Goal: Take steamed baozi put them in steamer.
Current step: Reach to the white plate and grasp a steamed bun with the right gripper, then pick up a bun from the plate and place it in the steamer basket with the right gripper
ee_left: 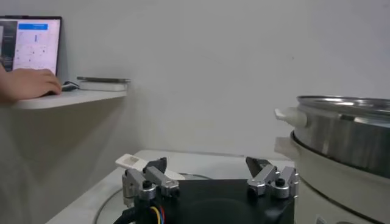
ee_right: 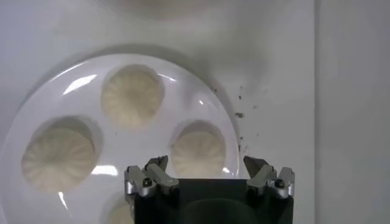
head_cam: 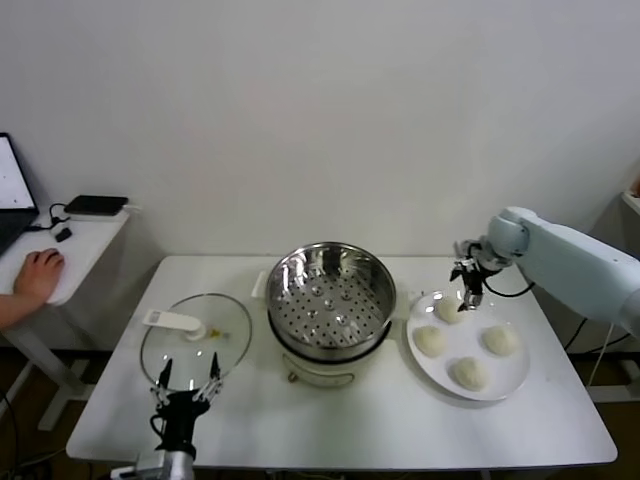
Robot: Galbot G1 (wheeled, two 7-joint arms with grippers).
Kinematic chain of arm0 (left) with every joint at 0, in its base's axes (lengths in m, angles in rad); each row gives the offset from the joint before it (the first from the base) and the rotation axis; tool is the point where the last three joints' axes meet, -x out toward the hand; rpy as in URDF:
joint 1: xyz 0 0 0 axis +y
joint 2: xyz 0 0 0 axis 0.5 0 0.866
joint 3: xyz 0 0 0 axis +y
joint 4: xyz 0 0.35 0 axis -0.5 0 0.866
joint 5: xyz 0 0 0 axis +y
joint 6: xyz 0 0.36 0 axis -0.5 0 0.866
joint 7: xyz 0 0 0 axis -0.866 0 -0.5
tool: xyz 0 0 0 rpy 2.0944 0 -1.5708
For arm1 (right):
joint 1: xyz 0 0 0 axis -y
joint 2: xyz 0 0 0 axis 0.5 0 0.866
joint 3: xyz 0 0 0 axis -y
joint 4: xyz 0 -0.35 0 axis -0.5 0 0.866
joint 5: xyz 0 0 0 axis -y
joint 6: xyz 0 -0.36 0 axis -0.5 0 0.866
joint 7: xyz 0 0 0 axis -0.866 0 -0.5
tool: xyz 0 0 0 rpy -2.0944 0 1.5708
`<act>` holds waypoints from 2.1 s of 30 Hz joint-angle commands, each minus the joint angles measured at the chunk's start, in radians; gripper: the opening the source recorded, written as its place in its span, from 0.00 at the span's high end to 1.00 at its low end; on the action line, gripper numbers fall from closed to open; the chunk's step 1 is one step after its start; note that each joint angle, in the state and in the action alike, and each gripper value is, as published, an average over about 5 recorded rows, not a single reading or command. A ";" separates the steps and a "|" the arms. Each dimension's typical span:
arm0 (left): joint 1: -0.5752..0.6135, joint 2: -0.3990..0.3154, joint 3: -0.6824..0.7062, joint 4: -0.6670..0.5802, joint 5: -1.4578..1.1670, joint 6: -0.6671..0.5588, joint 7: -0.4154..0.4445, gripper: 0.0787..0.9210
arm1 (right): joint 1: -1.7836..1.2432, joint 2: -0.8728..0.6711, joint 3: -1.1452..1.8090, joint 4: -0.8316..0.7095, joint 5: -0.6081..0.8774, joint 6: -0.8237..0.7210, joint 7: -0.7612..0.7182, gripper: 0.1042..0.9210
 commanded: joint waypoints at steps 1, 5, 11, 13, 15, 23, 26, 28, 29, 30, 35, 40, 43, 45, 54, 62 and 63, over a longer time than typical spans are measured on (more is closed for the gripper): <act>-0.001 -0.014 -0.001 0.006 -0.001 -0.001 0.000 0.12 | 0.000 0.057 -0.030 -0.096 -0.029 0.043 -0.026 0.12; -0.002 -0.011 -0.004 0.011 -0.001 -0.001 -0.001 0.12 | -0.033 0.076 -0.001 -0.130 -0.048 0.051 -0.023 0.12; -0.004 -0.008 -0.013 0.021 0.000 -0.003 -0.001 0.12 | -0.073 0.100 0.037 -0.171 -0.076 0.058 -0.018 0.12; -0.004 -0.008 -0.015 0.022 0.000 -0.003 -0.001 0.12 | -0.079 0.107 0.046 -0.182 -0.085 0.059 -0.016 0.12; -0.004 -0.008 -0.016 0.022 -0.001 -0.003 -0.001 0.12 | -0.083 0.110 0.053 -0.187 -0.090 0.060 -0.014 0.12; -0.008 -0.008 -0.018 0.026 -0.011 -0.006 0.002 0.12 | -0.099 0.119 0.077 -0.205 -0.107 0.058 -0.013 0.12; -0.009 -0.008 -0.018 0.027 -0.006 -0.009 0.002 0.12 | -0.103 0.122 0.084 -0.209 -0.117 0.057 -0.011 0.12; -0.009 -0.008 -0.018 0.026 -0.006 -0.009 0.002 0.12 | -0.103 0.125 0.088 -0.211 -0.118 0.055 -0.009 0.12; -0.010 -0.008 -0.017 0.026 -0.006 -0.009 0.002 0.12 | -0.103 0.126 0.090 -0.213 -0.118 0.054 -0.008 0.13; -0.010 -0.008 -0.017 0.026 -0.007 -0.009 0.002 0.12 | -0.103 0.128 0.093 -0.214 -0.119 0.053 -0.008 0.13; -0.009 -0.007 -0.017 0.027 -0.008 -0.010 0.002 0.12 | -0.105 0.130 0.093 -0.214 -0.120 0.052 -0.009 0.25; -0.010 -0.007 -0.021 0.025 -0.009 -0.010 0.002 0.12 | -0.099 0.129 0.085 -0.208 -0.123 0.051 -0.008 0.31; -0.009 -0.008 -0.019 0.023 -0.009 -0.010 0.002 0.12 | -0.095 0.126 0.084 -0.201 -0.121 0.050 -0.006 0.32; -0.008 -0.008 -0.019 0.022 -0.009 -0.010 0.002 0.12 | -0.087 0.116 0.079 -0.179 -0.113 0.048 -0.006 0.32; -0.005 -0.006 -0.025 0.019 -0.007 -0.009 0.000 0.12 | 0.178 -0.001 -0.178 0.103 0.047 0.099 -0.003 0.32; -0.006 -0.008 -0.017 0.015 -0.002 -0.006 -0.001 0.12 | 0.539 -0.012 -0.399 0.298 0.148 0.253 -0.006 0.32; -0.006 -0.008 -0.016 0.016 -0.002 -0.006 -0.001 0.12 | 0.567 -0.007 -0.416 0.319 0.142 0.273 -0.003 0.32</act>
